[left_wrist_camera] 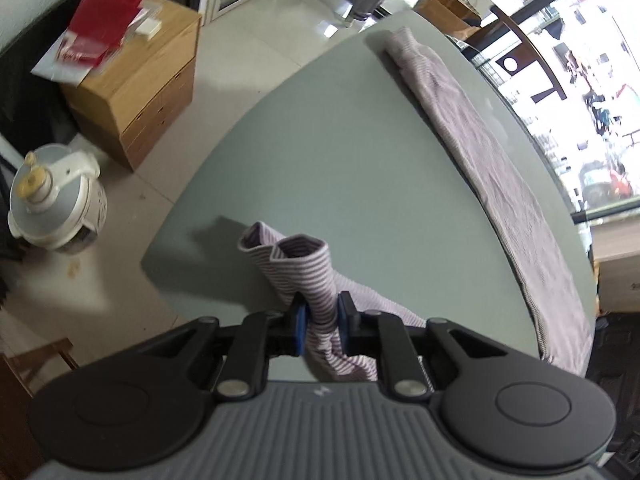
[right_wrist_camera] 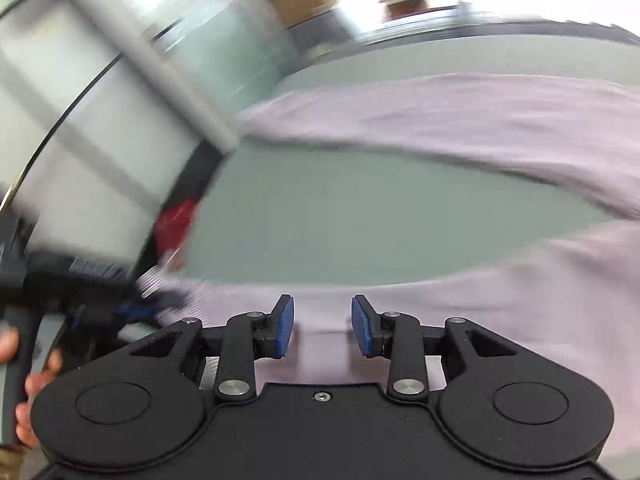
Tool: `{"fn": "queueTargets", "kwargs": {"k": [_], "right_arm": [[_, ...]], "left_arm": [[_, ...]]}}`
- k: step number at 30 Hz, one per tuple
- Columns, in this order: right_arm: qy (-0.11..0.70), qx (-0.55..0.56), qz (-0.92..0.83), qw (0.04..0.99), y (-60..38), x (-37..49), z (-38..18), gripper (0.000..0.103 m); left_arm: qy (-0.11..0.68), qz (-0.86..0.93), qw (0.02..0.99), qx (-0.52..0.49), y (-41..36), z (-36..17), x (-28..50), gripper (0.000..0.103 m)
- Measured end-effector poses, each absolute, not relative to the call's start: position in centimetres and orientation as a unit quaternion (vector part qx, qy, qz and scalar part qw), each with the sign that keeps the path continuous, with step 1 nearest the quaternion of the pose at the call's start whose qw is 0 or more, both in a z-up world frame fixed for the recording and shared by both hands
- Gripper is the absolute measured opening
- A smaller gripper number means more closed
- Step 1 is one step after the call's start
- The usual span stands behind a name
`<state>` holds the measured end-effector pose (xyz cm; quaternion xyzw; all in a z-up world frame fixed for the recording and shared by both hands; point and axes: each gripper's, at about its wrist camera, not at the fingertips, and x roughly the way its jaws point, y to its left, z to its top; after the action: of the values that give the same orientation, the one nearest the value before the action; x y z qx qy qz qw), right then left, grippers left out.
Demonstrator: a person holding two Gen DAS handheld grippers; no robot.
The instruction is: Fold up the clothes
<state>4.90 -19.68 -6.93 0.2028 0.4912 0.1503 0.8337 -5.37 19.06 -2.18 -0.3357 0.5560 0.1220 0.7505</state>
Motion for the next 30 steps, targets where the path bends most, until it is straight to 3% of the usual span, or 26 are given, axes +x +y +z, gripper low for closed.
{"fn": "queueTargets", "kwargs": {"k": [10,24,26,27,28,30], "right_arm": [[0.454,0.287,-0.087,0.839,-41.1,0.0,-6.6,0.029],[0.445,0.438,-0.140,0.769,-51.7,-1.0,-11.5,0.030],[0.456,0.436,-0.135,0.764,-51.5,-0.4,-12.1,0.024],[0.463,0.433,-0.131,0.763,-51.4,-0.1,-12.3,0.010],[0.468,0.429,-0.127,0.762,-51.2,0.2,-12.4,0.005],[0.470,0.417,-0.125,0.768,-51.0,0.4,-12.2,0.005]], "left_arm": [[0.556,0.147,0.743,-0.342,17.3,-3.7,-3.4,0.016],[0.535,0.208,0.739,-0.352,15.8,-3.7,-4.1,0.018],[0.532,0.218,0.738,-0.354,15.7,-3.7,-4.5,0.020],[0.531,0.222,0.737,-0.355,15.7,-3.7,-4.7,0.020],[0.530,0.225,0.736,-0.356,15.7,-3.7,-4.8,0.020],[0.525,0.234,0.736,-0.357,15.9,-3.5,-5.3,0.022]]}}
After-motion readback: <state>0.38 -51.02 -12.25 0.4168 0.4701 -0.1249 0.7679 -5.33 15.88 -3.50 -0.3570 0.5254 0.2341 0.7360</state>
